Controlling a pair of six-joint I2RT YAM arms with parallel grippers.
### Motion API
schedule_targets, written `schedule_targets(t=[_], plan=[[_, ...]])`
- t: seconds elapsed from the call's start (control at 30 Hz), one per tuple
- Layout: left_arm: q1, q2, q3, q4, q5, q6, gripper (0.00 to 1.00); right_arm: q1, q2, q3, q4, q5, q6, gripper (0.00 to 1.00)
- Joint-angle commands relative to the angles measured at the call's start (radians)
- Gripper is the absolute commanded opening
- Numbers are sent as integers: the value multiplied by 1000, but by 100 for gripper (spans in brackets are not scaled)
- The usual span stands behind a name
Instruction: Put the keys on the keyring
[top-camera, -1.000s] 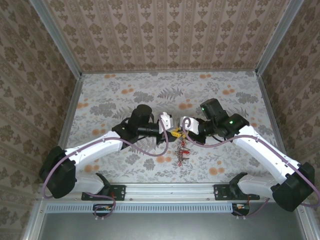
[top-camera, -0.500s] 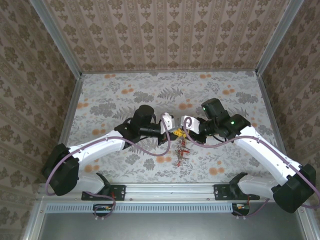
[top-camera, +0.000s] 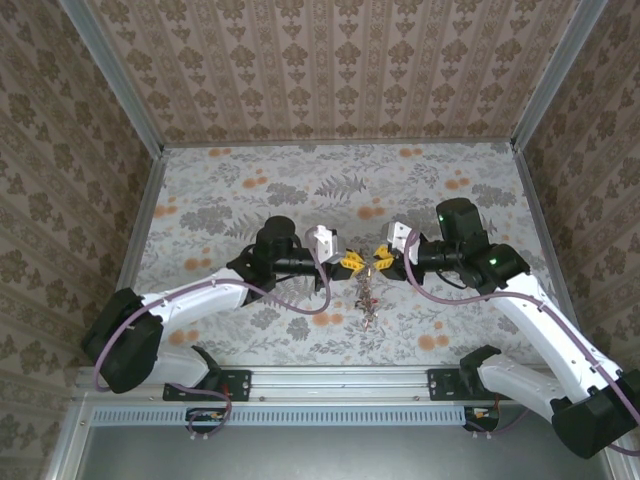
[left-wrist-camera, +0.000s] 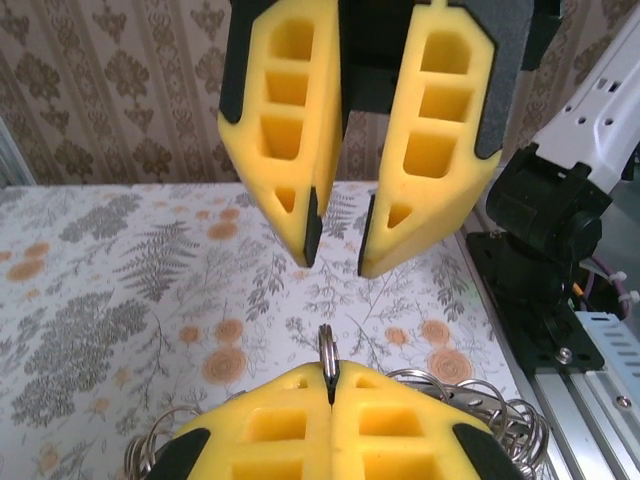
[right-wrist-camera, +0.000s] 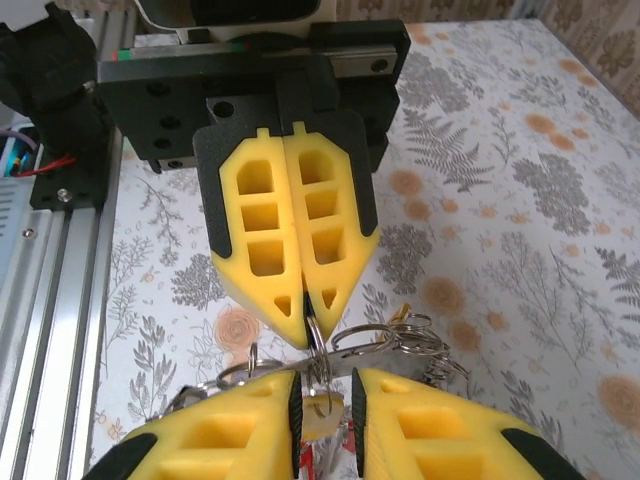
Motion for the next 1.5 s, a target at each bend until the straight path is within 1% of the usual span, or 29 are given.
schedule_targets(t=[0.0,0.27,0.3,0.33,0.37,0.4,0.53,0.7,0.77,0.97,1.03,1.1,1.27,1.33,1.43,1.47], plan=[[5,-32,-12,172,63,-34,0,-4,14,-12,32,-79,21,22],[5,-31,-26,239,73,-46,0,-5,54,-19,47,-112,25,22],[5,-31,-30,249,70,-47,0,-4,60,-21,47,-108,24,20],[4,-30,-31,257,69,-49,0,-4,67,-21,42,-106,20,15],[5,-31,-32,263,68,-49,0,-4,70,-21,37,-107,17,12],[5,-30,-34,269,66,-50,0,-4,75,-21,31,-108,12,12],[5,-33,-42,290,52,-45,0,-3,72,-41,23,-83,2,19],[5,-26,-69,381,25,-60,0,-5,82,-48,-23,-63,-19,22],[5,-22,-72,394,21,-66,0,-6,79,-56,-22,-53,-19,22],[5,-11,-75,430,15,-82,0,-6,91,-51,-20,-71,-11,17],[2,-1,-74,447,11,-92,0,-5,95,-47,-21,-83,-9,6],[1,6,-81,484,2,-108,0,-5,105,-43,-20,-103,-5,0],[-8,20,-79,504,-7,-111,0,3,131,-43,-9,-118,13,0],[-14,27,-76,495,-10,-105,0,11,128,-45,2,-124,31,11],[-18,36,-76,493,-10,-104,0,12,108,-46,48,-142,38,19],[-19,38,-77,494,-8,-106,0,13,97,-49,55,-140,38,20]])
